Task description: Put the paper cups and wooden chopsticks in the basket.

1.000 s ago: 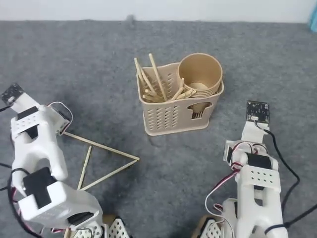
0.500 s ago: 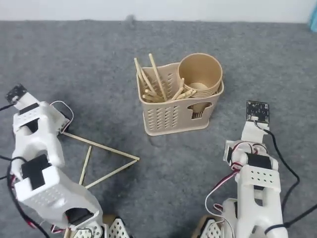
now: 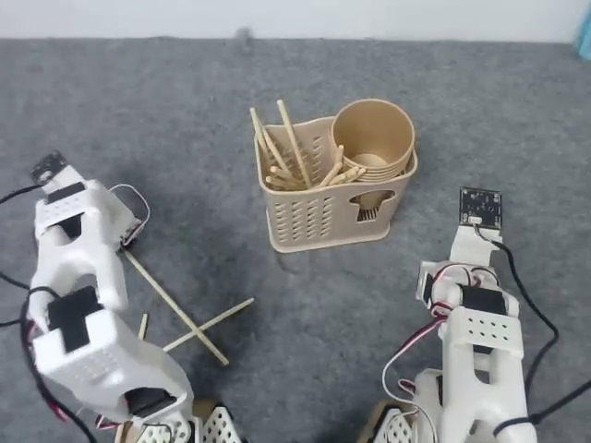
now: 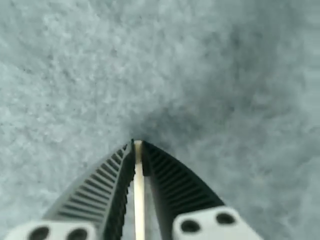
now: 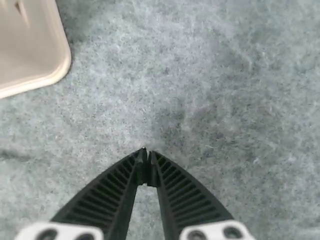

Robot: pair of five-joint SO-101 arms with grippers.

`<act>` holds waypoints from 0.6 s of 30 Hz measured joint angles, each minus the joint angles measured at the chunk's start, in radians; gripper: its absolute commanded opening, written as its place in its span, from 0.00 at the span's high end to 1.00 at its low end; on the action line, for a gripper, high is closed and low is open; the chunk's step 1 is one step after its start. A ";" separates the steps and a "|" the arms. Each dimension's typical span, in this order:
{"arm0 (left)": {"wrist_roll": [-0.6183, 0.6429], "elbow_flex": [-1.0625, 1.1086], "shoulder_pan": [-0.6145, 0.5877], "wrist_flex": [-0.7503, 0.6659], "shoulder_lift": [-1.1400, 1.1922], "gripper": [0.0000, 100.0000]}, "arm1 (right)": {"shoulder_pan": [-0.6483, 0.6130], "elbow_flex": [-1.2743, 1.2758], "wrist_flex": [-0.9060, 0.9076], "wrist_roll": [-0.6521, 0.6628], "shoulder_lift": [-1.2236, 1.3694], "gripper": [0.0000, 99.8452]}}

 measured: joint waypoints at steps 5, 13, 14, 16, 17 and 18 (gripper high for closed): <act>0.000 -0.025 0.002 0.031 -0.186 0.99 | 0.000 0.000 0.000 0.000 0.000 0.99; 0.003 -0.026 0.080 0.032 -0.615 0.99 | 0.000 0.000 0.000 0.000 0.000 0.99; 0.002 -0.026 0.095 0.032 -0.669 0.99 | 0.000 0.000 0.000 0.000 0.000 0.99; 0.002 -0.026 0.127 0.032 -0.783 0.99 | 0.000 0.000 0.000 0.000 0.000 0.99; 0.002 -0.026 0.147 0.032 -0.838 0.99 | 0.000 0.000 0.000 0.000 0.000 0.99; 0.005 -0.026 0.169 0.032 -0.893 0.99 | 0.000 0.000 0.000 0.000 0.000 0.99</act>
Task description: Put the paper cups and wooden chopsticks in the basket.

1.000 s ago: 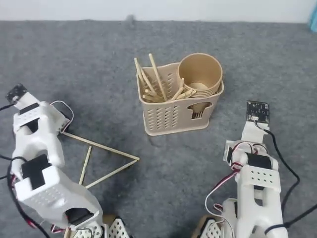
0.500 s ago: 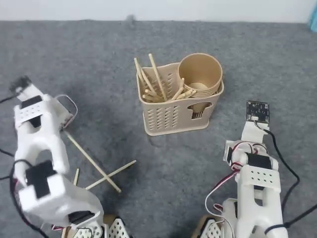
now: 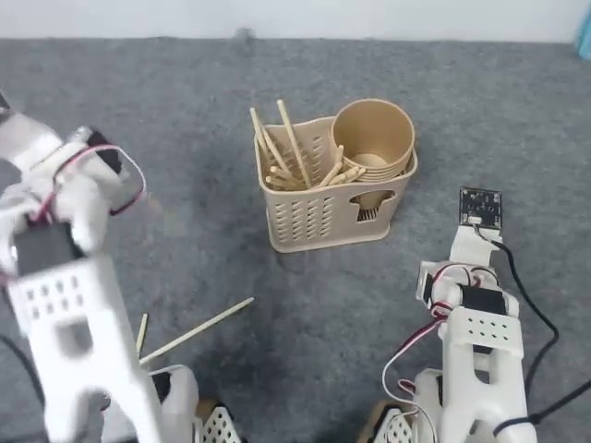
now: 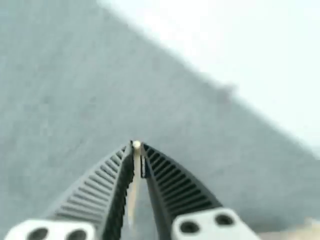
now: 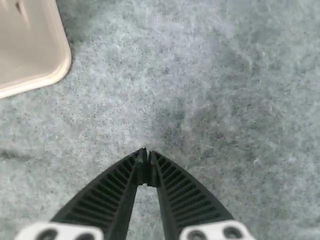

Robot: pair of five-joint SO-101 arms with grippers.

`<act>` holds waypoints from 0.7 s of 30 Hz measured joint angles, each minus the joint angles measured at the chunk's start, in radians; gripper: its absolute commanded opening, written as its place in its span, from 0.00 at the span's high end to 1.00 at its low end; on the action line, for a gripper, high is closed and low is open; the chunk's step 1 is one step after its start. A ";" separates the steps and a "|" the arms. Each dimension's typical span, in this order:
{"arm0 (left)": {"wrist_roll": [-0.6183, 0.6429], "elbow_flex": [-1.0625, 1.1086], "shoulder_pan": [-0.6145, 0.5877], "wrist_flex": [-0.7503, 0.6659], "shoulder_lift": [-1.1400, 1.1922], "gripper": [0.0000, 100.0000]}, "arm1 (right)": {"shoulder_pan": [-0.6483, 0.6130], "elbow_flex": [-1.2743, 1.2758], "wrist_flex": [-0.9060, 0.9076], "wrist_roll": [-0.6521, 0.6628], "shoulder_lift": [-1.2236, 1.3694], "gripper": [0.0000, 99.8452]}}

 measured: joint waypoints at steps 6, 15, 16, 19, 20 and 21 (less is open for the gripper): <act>-0.005 -0.002 0.157 -0.012 -0.255 0.99 | 0.000 0.000 0.000 0.000 0.000 0.99; -0.008 0.092 0.463 -0.453 -0.402 0.99 | 0.000 0.000 0.000 0.000 0.000 0.99; -0.008 0.120 0.485 -0.534 -0.402 0.99 | 0.000 0.000 0.000 0.000 0.000 0.99; -0.008 0.164 0.522 -0.779 -0.387 0.99 | 0.000 0.000 0.000 0.000 0.000 0.99; -0.009 0.163 0.532 -0.832 -0.384 0.99 | 0.000 0.000 0.000 0.000 0.000 0.99; -0.009 0.160 0.537 -0.859 -0.387 0.99 | 0.000 0.000 0.000 0.000 0.000 0.99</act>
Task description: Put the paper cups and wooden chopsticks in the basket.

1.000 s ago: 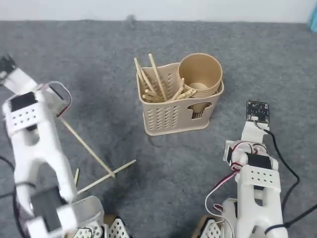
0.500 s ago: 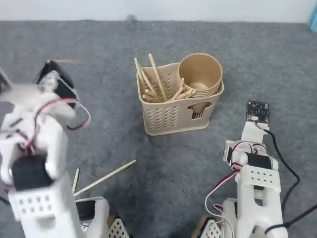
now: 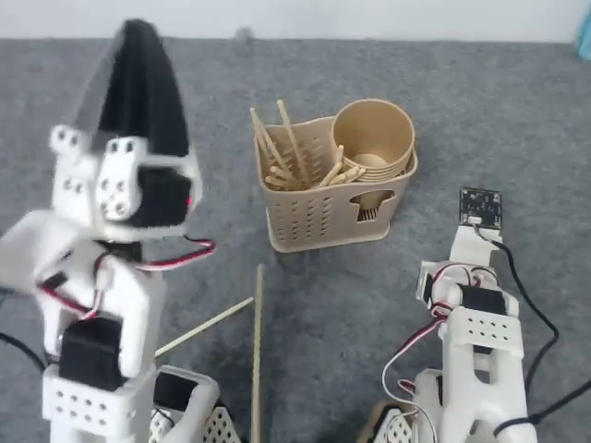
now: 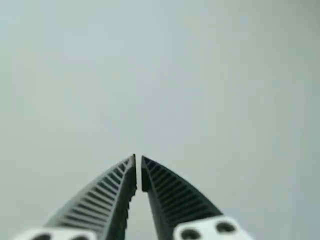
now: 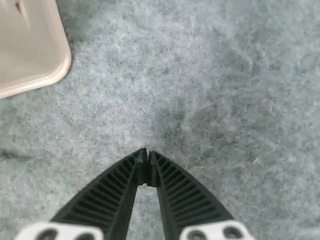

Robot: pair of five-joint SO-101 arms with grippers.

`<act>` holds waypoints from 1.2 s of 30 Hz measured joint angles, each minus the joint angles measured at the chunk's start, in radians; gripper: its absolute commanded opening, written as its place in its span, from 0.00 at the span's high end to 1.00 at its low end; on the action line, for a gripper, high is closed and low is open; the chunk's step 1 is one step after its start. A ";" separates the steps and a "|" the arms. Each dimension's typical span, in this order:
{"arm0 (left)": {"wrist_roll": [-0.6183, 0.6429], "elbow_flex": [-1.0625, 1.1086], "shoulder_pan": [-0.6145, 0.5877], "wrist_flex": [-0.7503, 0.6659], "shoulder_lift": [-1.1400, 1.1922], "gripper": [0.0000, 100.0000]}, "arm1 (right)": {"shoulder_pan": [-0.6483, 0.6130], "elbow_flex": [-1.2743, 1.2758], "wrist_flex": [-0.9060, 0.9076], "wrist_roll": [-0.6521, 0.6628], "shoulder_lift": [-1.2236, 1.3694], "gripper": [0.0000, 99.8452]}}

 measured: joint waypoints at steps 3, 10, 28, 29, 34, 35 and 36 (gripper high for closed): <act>0.002 -0.023 -0.002 -0.009 0.058 0.99 | 0.002 0.000 0.000 0.003 0.000 0.99; 0.002 -0.025 -0.071 0.275 0.135 0.99 | 0.002 0.000 0.000 0.003 0.000 0.99; -0.130 0.304 -0.942 0.801 0.072 0.99 | -0.203 -0.299 0.423 0.003 0.000 0.99; -0.167 0.361 -0.980 0.756 0.072 0.99 | -0.250 -0.342 0.473 0.005 0.000 0.99; -0.196 0.595 -1.151 0.559 0.072 0.91 | -0.493 -0.535 0.629 -0.046 0.000 0.98; -0.196 0.629 -1.177 0.535 0.072 0.89 | -0.548 -0.563 0.635 -0.060 0.000 0.96; -0.196 0.661 -1.192 0.520 0.072 0.87 | -0.606 -0.586 0.638 -0.074 0.000 0.93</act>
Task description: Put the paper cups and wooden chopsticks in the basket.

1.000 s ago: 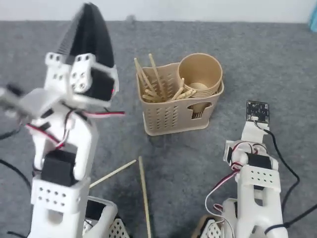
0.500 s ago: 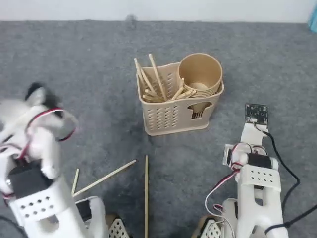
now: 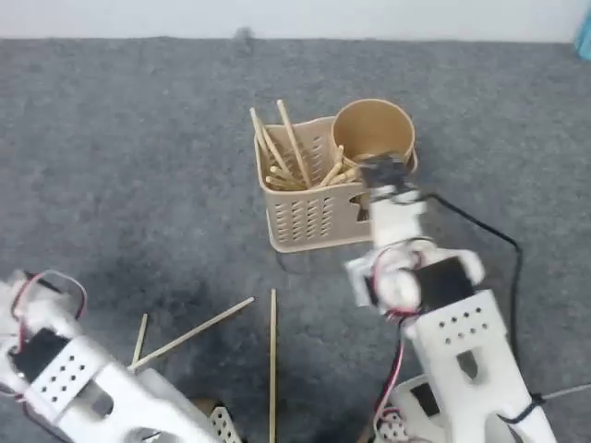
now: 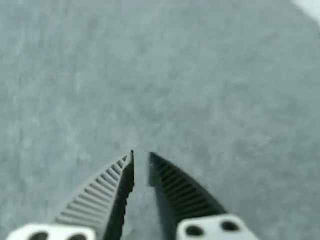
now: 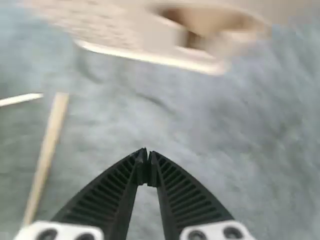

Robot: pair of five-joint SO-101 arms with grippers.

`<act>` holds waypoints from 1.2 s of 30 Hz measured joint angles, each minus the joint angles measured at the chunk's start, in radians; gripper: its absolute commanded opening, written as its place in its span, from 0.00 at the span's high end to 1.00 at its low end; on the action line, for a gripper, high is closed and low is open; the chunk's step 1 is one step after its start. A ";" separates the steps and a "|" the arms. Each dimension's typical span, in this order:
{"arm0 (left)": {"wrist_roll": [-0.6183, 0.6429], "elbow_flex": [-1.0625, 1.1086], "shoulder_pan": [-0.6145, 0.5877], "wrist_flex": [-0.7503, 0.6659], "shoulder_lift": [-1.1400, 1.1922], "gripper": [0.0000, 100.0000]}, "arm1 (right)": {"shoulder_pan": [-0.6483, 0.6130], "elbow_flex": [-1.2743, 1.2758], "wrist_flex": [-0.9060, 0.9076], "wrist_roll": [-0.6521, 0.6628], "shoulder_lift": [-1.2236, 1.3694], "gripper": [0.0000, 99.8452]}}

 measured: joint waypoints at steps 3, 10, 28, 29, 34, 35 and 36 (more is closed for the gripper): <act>0.000 0.078 -0.014 -0.031 0.000 0.87 | -0.173 -0.025 -0.020 -0.034 -0.002 0.89; -0.002 0.101 0.003 -0.072 0.000 0.88 | -0.404 0.107 -0.345 -0.267 0.055 0.94; -0.003 0.112 0.057 -0.072 0.000 0.88 | -0.422 0.175 -0.689 -0.411 0.525 0.94; 0.000 0.112 0.057 -0.072 0.000 0.88 | -0.417 0.175 -0.689 -0.411 0.525 0.94; -0.002 0.112 0.057 -0.072 0.000 0.88 | -0.413 0.169 -0.694 -0.411 0.551 0.94; -0.002 0.112 0.057 -0.072 0.000 0.88 | -0.413 0.167 -0.695 -0.411 0.557 0.94; -0.002 0.112 0.057 -0.072 0.000 0.88 | -0.413 0.167 -0.700 -0.411 0.560 0.94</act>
